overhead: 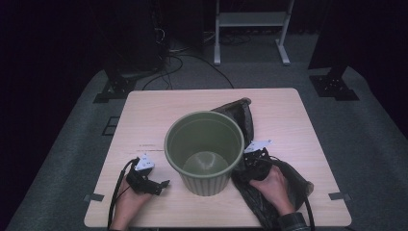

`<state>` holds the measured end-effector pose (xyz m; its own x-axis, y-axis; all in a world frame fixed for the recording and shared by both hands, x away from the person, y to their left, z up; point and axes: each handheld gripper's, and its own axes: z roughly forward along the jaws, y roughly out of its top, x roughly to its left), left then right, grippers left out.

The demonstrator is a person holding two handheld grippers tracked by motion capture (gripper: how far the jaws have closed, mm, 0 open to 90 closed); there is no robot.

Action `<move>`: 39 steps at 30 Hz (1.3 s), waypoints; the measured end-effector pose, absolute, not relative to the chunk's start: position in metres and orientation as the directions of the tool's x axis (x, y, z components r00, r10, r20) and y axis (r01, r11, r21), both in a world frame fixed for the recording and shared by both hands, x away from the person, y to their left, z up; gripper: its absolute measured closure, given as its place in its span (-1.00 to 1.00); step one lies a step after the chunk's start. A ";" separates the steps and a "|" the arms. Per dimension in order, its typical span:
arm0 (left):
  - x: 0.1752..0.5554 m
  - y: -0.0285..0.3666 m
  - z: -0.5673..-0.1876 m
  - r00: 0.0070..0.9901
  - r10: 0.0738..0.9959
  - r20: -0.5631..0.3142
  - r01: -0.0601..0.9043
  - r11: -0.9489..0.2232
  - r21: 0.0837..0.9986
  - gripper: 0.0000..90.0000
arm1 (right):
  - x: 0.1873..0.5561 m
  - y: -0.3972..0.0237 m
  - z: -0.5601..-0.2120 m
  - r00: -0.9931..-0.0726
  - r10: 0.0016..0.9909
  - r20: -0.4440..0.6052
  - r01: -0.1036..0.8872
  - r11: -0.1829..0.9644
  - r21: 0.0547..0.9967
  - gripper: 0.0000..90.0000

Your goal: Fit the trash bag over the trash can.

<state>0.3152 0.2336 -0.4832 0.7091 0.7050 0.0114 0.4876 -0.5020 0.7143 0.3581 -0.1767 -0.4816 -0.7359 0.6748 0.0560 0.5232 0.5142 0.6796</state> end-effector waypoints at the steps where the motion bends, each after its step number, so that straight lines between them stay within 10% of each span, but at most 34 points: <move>1: 0.315 0.234 -0.483 0.709 0.705 0.011 0.488 -0.502 0.714 -1.00 | 0.358 -0.176 -0.482 -0.736 0.675 0.051 0.521 0.516 0.680 -1.00; 14: 0.315 0.234 -0.483 0.709 0.705 0.011 0.488 -0.502 0.714 -1.00 | 0.352 -0.178 -0.480 -0.717 0.697 0.007 0.507 0.515 0.691 -0.68; 23: 0.315 0.234 -0.483 0.709 0.705 0.011 0.488 -0.502 0.714 -1.00 | 0.348 -0.181 -0.476 -0.729 0.685 0.010 0.484 0.504 0.715 0.57; 27: 0.315 0.234 -0.483 0.709 0.705 0.011 0.488 -0.502 0.714 -1.00 | 0.347 -0.181 -0.476 -0.731 0.682 0.019 0.487 0.503 0.714 0.84; 39: 0.315 0.234 -0.483 0.709 0.705 0.011 0.488 -0.502 0.714 -1.00 | 0.346 -0.188 -0.467 -0.750 0.651 0.114 0.510 0.460 0.727 0.96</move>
<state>0.3152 0.2337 -0.4832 0.7092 0.7049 0.0113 0.4876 -0.5021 0.7143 0.3461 -0.1884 -0.4672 -0.7504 0.6511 0.1136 0.5096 0.4605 0.7268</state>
